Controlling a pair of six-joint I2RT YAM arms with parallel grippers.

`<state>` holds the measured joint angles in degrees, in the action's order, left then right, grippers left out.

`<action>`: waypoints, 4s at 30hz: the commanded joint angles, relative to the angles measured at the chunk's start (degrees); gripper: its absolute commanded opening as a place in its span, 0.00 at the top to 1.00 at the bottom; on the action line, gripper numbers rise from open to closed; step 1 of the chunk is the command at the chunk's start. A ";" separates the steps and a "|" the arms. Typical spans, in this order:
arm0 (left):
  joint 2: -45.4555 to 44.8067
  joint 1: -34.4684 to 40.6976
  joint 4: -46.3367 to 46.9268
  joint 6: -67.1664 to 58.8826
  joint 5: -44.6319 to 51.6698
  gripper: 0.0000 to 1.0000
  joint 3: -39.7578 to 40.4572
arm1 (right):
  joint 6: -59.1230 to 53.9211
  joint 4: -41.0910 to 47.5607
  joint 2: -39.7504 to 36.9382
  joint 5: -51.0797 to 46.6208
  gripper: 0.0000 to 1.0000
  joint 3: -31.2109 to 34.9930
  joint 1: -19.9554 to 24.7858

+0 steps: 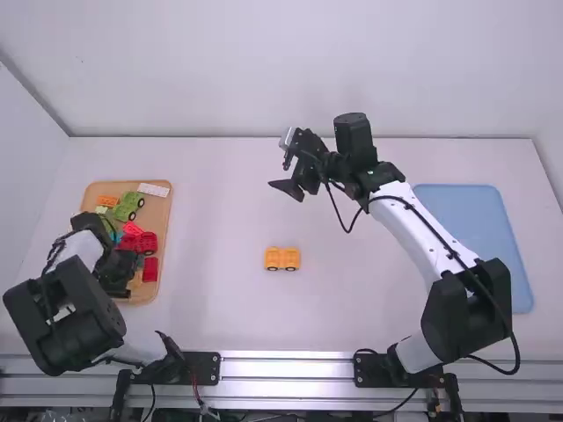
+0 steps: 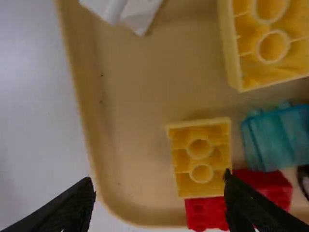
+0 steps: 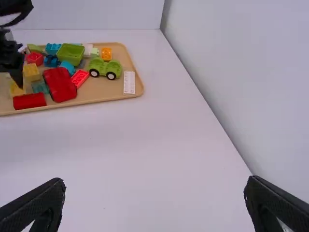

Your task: Assemble lego blocks to make yellow taxi

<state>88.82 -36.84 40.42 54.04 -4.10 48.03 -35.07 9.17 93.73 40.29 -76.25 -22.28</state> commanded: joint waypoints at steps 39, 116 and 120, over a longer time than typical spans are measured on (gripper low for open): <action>0.28 2.14 -13.64 -0.96 -0.13 0.31 -8.04 | 0.11 0.24 -0.39 -1.40 0.01 0.17 0.17; -2.25 -0.04 -10.91 -15.98 4.92 0.98 -4.15 | 0.09 1.60 -0.39 -1.40 0.01 0.17 0.94; -8.48 0.55 -4.55 -16.17 1.81 0.98 -1.38 | 0.13 1.55 -0.39 -1.40 0.01 0.17 1.44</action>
<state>85.58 -36.51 34.24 39.18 0.14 44.49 -35.00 10.87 93.73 38.61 -76.25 -21.34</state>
